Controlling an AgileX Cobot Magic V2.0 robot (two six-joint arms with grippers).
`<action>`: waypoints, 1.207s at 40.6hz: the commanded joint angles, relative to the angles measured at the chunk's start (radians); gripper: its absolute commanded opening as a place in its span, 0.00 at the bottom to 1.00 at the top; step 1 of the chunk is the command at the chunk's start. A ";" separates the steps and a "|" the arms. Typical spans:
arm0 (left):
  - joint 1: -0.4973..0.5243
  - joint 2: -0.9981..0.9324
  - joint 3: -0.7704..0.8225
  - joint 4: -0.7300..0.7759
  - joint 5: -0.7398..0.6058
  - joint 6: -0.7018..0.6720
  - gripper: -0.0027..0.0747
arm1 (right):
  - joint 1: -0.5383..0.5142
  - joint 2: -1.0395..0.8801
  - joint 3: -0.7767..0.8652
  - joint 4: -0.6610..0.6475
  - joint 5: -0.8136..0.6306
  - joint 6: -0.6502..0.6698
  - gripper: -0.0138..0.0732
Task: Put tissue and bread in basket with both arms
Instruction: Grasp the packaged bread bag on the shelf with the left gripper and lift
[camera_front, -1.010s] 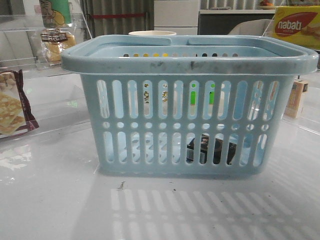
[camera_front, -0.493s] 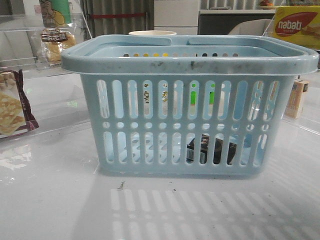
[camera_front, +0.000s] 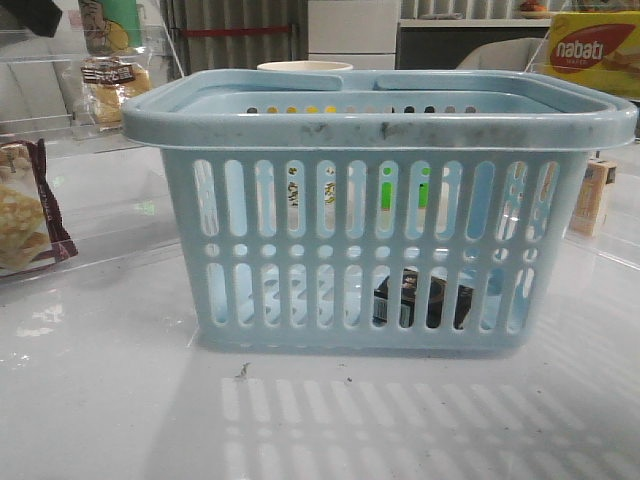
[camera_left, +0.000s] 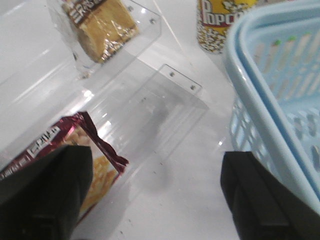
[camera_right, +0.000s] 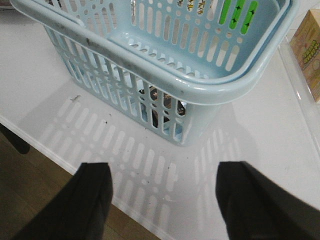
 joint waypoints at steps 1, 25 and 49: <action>0.034 0.080 -0.142 -0.008 -0.077 -0.010 0.79 | -0.001 0.002 -0.029 0.004 -0.071 -0.003 0.79; 0.125 0.624 -0.693 -0.042 -0.024 -0.015 0.90 | -0.001 0.002 -0.029 0.004 -0.070 -0.003 0.79; 0.125 0.684 -0.716 -0.033 -0.129 -0.015 0.36 | -0.001 0.002 -0.029 0.004 -0.070 -0.003 0.79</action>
